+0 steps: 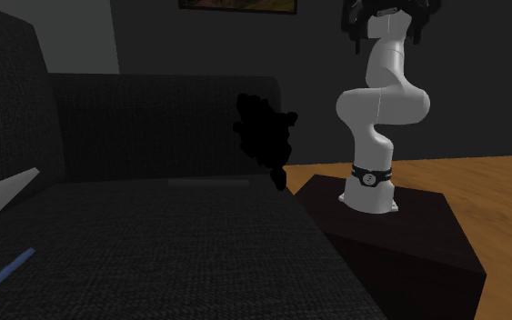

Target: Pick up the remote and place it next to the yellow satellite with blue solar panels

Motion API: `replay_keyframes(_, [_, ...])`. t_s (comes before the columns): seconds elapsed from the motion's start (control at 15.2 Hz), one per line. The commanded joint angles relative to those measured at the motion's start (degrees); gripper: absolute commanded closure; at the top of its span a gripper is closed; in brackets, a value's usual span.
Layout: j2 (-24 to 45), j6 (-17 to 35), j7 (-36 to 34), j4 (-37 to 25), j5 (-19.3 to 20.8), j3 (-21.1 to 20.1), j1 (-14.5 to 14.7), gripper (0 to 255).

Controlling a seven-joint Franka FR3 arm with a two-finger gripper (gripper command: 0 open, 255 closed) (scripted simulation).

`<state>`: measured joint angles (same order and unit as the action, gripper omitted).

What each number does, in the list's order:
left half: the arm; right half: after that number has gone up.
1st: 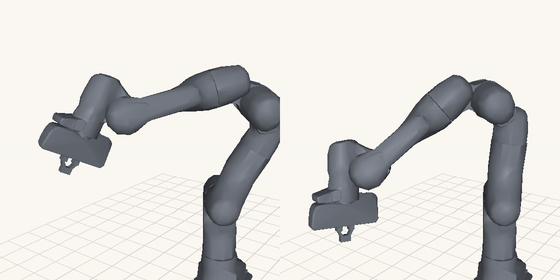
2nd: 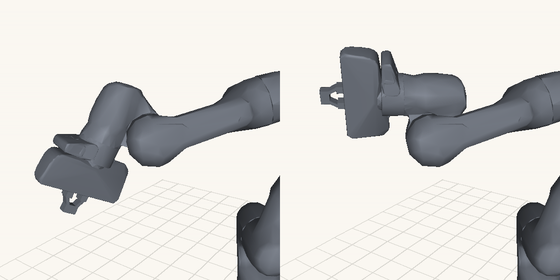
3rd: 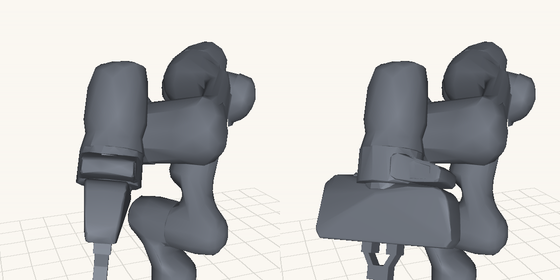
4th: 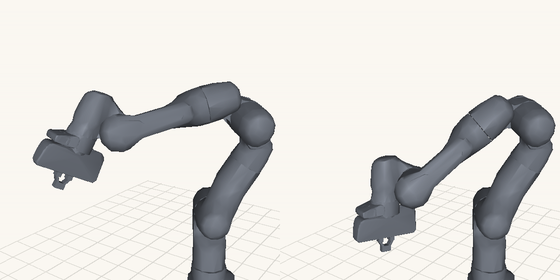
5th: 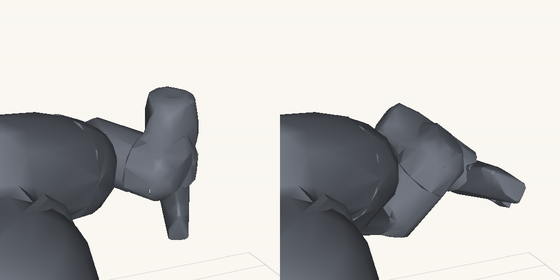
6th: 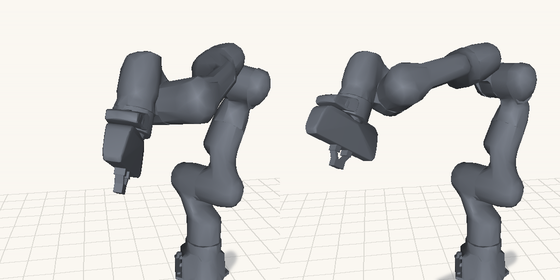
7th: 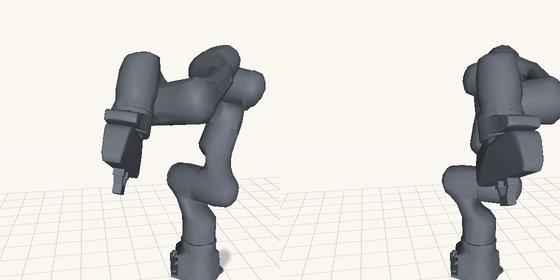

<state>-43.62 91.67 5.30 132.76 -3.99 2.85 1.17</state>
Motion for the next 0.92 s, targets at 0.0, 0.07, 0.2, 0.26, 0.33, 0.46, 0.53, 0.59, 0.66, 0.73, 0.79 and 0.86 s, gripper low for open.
replay_keyframes(0.0, [0.0, 0.0, 0.0, 0.0, 0.0, 0.0, 0.0, 0])
replay_keyframes(0.07, [1.5, 1.2, -0.5, 0.0, 0.3, 0.4, -0.7, 0])
replay_keyframes(0.2, [4.4, 3.5, -1.5, 0.0, 0.8, 1.4, -2.0, 0])
replay_keyframes(0.26, [5.9, 4.6, -2.1, -0.1, 1.0, 1.8, -2.7, 0])
replay_keyframes(0.33, [7.4, 5.7, -2.6, -0.2, 1.2, 2.3, -3.3, 0])
replay_keyframes(0.46, [10.5, 7.8, -3.6, -0.5, 1.6, 3.3, -4.6, 0])
replay_keyframes(0.53, [12.1, 8.8, -4.1, -0.7, 1.8, 3.8, -5.2, 0])
replay_keyframes(0.59, [13.6, 9.8, -4.6, -0.9, 2.0, 4.4, -5.8, 0])
replay_keyframes(0.66, [15.2, 10.7, -5.1, -1.2, 2.1, 4.9, -6.4, 0])
replay_keyframes(0.73, [16.7, 11.7, -5.6, -1.5, 2.3, 5.4, -7.0, 0])
replay_keyframes(0.79, [18.3, 12.6, -6.1, -1.9, 2.4, 6.0, -7.6, 0])
replay_keyframes(0.86, [19.9, 13.5, -6.5, -2.2, 2.4, 6.6, -8.1, 0])
